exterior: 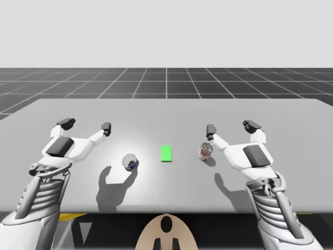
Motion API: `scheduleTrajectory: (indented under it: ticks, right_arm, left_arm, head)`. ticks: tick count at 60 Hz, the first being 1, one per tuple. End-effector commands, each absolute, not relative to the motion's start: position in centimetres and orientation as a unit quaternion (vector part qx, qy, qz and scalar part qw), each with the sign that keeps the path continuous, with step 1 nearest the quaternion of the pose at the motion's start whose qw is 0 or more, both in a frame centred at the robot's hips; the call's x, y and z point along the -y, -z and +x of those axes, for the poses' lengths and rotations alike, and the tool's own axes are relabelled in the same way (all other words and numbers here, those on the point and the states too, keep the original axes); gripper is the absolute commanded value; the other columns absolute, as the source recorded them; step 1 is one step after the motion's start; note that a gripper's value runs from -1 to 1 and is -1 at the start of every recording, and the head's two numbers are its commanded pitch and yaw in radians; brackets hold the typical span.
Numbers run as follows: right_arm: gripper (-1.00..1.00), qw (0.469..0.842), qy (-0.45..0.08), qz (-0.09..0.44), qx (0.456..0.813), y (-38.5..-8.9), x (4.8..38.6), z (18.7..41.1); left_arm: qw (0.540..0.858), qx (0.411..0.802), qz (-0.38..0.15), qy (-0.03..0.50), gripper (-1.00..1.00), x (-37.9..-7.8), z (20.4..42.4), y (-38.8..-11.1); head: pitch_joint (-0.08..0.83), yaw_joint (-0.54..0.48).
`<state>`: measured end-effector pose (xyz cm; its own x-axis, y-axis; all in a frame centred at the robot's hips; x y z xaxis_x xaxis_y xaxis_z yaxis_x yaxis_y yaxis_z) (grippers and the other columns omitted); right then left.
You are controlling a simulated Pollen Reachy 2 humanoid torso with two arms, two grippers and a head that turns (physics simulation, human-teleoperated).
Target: Look at the card. If it is red, pick the object on the left. If it is green, pick the object on the right.
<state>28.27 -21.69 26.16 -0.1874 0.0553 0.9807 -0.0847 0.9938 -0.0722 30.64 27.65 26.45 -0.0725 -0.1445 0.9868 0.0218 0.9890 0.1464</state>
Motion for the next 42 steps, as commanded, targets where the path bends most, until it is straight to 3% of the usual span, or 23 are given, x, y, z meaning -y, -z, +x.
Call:
scheduleTrajectory:
  ticks: [1, 11, 42]
  right_arm:
    - [-1.00, 0.626, -0.029, 0.018, 0.779, -26.20, 21.51, 27.92]
    - [-1.00, 0.620, -0.033, 0.019, 0.784, -26.53, 21.82, 28.06]
    - [-1.00, 0.627, -0.045, 0.010, 0.778, -25.95, 21.64, 28.39]
  left_arm:
    - [0.679, 0.730, 0.043, 0.061, -1.00, -27.71, 30.62, -26.46]
    - [0.679, 0.730, 0.043, 0.060, -1.00, -27.71, 30.62, -26.48]
    - [0.682, 0.727, 0.049, 0.066, -1.00, -27.63, 30.84, -26.21]
  head:
    - [-0.047, 0.01]
    - [0.021, 0.00]
    - [0.493, 0.00]
